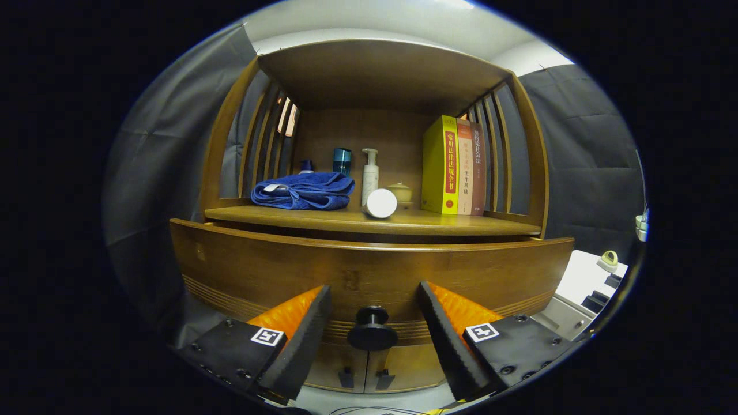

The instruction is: Pull open the drawer, take out the items inside it, and place them on the countertop above the cabinet.

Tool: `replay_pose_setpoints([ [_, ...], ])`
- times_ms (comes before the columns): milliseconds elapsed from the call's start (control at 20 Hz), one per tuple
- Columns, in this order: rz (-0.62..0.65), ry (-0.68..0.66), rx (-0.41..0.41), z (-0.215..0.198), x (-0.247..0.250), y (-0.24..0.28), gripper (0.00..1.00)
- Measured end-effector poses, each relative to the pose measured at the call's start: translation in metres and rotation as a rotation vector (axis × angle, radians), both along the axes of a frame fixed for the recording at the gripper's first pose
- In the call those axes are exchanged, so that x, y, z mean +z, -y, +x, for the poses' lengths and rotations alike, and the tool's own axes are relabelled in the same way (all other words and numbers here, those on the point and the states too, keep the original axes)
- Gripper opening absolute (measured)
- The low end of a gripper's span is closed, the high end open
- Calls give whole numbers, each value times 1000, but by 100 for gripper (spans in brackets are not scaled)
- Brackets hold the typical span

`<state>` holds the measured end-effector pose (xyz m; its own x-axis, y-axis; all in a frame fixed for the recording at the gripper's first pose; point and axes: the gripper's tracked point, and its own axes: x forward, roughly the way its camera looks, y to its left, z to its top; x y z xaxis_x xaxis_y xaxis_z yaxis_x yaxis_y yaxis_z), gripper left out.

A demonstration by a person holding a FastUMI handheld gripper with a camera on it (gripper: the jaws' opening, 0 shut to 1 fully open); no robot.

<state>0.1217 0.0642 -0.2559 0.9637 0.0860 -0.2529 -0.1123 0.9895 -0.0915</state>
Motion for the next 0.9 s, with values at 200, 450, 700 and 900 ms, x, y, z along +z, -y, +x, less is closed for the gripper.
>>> replay_pose_setpoints([
  [200,-25,2,4,14,-5,-1,98],
  [450,-22,-6,2,25,-10,-1,98],
  [700,-21,-9,1,35,-13,-2,98],
  [900,-5,-17,-4,45,-16,-3,98],
])
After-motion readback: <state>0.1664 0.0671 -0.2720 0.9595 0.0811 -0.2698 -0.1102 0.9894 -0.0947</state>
